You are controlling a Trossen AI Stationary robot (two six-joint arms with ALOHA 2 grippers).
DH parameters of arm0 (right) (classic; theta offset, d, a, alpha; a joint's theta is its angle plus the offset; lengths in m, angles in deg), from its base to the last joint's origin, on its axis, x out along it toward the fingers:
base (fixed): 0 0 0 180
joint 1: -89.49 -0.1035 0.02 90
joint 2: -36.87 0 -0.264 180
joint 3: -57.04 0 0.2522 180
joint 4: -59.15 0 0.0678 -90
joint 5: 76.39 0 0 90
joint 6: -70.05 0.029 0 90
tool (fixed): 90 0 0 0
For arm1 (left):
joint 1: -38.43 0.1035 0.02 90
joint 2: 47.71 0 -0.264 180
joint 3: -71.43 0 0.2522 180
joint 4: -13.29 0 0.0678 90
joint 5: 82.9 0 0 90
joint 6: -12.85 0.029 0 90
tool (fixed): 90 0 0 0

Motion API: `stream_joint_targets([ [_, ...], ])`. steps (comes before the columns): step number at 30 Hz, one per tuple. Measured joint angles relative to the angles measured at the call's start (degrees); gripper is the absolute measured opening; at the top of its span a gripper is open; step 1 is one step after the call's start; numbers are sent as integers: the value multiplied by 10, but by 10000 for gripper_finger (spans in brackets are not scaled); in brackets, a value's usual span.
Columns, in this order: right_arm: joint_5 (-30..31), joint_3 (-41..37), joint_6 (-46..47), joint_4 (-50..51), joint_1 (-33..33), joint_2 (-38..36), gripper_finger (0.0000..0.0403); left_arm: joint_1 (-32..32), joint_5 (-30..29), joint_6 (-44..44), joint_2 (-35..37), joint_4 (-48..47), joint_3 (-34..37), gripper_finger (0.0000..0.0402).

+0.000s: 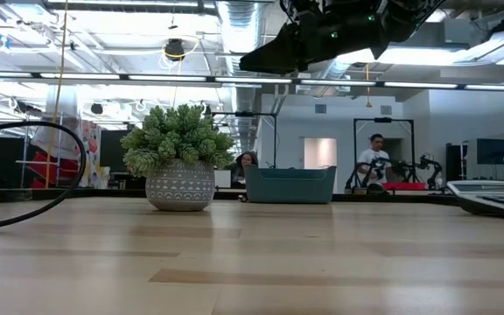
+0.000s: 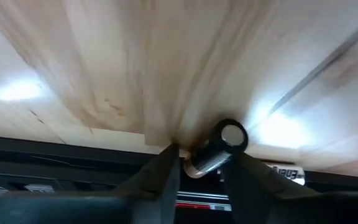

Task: Sort batteries
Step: Put the black battery into the blue bin

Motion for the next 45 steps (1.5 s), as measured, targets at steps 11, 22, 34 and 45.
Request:
stream_joint_targets([
  [11,0,0,0,4,0,0,220,0,-6,27,0,3,0,40],
  [22,0,0,0,9,0,0,220,20,-44,54,0,-28,-35,40],
  [34,7,0,-1,9,4,0,220,52,-180,52,23,-38,-86,40],
  [45,7,0,-16,45,7,-41,220,64,-329,69,23,-55,-134,40],
])
